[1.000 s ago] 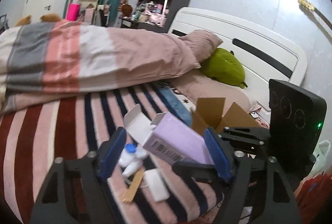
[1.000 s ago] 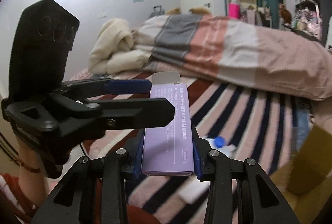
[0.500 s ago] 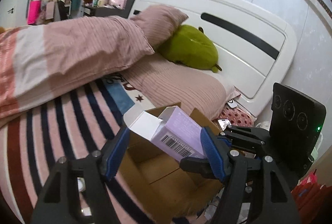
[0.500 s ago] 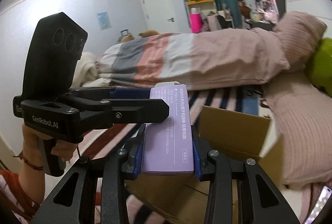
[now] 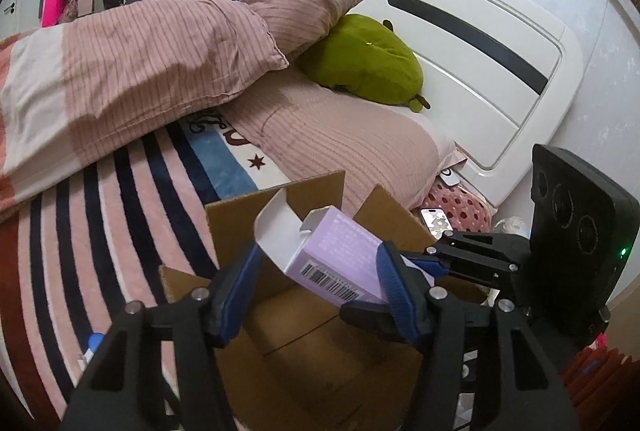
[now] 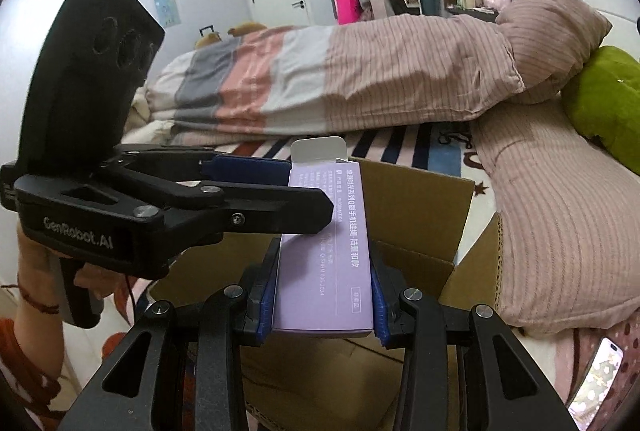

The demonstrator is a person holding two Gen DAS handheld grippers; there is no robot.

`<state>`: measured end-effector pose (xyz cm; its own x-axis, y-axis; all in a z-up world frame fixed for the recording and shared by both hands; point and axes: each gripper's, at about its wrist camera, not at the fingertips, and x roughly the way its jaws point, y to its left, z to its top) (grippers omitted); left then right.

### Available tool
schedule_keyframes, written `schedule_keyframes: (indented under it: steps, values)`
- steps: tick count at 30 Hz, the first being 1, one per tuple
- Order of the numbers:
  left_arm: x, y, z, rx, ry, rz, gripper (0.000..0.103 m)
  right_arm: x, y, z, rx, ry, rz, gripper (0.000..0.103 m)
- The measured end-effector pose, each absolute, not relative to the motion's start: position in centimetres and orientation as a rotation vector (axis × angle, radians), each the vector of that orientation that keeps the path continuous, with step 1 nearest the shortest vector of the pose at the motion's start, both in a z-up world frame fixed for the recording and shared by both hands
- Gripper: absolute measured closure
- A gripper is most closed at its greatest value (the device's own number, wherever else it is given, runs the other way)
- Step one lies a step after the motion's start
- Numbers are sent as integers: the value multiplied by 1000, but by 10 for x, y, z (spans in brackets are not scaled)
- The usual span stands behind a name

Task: Organize rigid objects
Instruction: 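Carry the lilac box into the cardboard box and open the right tool, then move the right tool back and grasp the white power bank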

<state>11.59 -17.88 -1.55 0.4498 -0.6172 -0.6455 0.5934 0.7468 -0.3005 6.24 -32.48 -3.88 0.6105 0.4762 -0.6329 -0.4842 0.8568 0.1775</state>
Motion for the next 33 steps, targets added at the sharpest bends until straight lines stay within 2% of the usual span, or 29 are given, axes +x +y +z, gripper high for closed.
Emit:
schedule_keyframes:
  steps: [3, 4, 5, 6, 13, 20, 26, 33]
  values:
    - [111, -169, -9, -17, 780, -713, 30, 62, -320, -38, -40, 743, 524, 64]
    - [108, -163, -7, -22, 765, -706, 26, 60, -317, -37, -57, 741, 514, 57]
    - [106, -157, -4, -27, 757, -703, 25, 59, -314, -35, -73, 737, 504, 52]
    - [103, -148, -1, -34, 750, -690, 25, 57, -311, -34, -83, 732, 499, 51]
    - [73, -66, 12, -38, 677, -531, 25, 41, -263, -16, -119, 694, 588, 51]
    - [40, 34, -10, -70, 642, -307, 25, 21, -172, -15, -135, 684, 770, 51]
    - [16, 86, -54, -110, 669, -168, 23, 6, -115, -58, -95, 760, 847, 51]
    - [19, 99, -97, -137, 737, -126, 23, 22, -101, -148, -136, 894, 536, 51]
